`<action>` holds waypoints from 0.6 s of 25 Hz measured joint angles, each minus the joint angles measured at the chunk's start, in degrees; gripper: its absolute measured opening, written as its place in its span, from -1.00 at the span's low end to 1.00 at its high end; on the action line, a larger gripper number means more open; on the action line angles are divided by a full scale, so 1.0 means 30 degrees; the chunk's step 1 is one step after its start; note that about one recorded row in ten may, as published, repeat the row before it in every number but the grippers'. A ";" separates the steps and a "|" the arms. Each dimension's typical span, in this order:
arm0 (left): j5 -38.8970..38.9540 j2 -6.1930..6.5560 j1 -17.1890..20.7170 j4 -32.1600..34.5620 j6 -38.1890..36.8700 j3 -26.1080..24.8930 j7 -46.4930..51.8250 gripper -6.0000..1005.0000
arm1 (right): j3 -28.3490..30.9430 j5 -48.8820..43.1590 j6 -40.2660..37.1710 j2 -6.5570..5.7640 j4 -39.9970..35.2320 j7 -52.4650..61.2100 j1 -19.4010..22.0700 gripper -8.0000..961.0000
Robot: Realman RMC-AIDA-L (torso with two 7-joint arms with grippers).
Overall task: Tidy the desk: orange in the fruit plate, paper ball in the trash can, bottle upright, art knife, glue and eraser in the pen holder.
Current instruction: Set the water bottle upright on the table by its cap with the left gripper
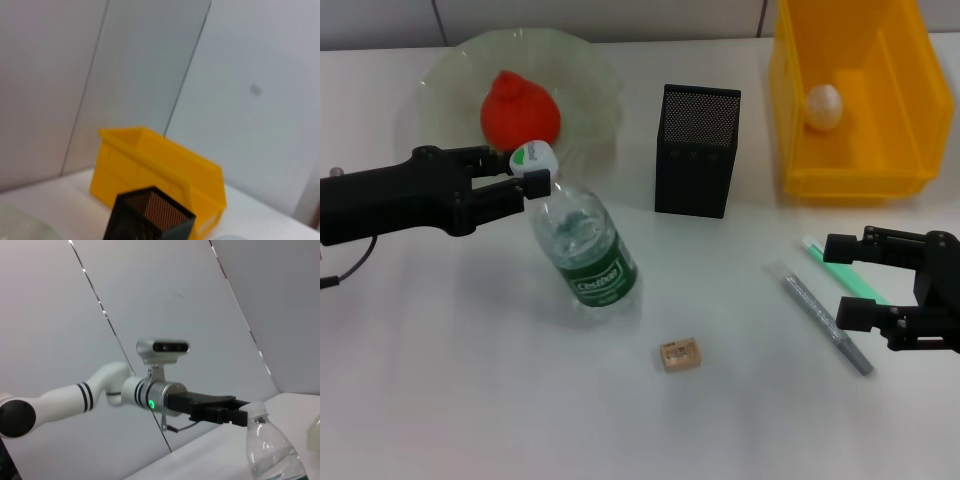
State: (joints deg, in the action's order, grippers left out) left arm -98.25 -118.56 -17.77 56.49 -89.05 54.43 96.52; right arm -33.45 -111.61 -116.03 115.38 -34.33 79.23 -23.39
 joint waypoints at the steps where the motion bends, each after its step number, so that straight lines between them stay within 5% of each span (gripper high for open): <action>1: 0.0444 -0.0023 0.0056 -0.0775 -0.0010 -0.0244 -0.0951 -0.14 | 0.0000 0.0000 0.0041 0.0040 0.0007 0.0001 -0.0018 0.69; 8: 0.6556 0.0020 0.0266 -0.8379 -0.0906 -0.0473 -1.1053 -0.14 | 0.0171 0.0000 0.0483 0.0411 0.0017 -0.0010 -0.0190 0.69; 15: 0.9276 0.0011 0.0345 -1.2194 -0.0929 -0.0764 -1.6957 -0.14 | 0.0122 0.0000 0.0989 0.0514 0.0587 -0.0298 -0.0447 0.68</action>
State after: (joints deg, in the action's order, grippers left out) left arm -70.43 -118.53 -16.73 19.91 -91.83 52.14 45.65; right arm -33.08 -111.62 -113.07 116.92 -32.56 78.33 -24.73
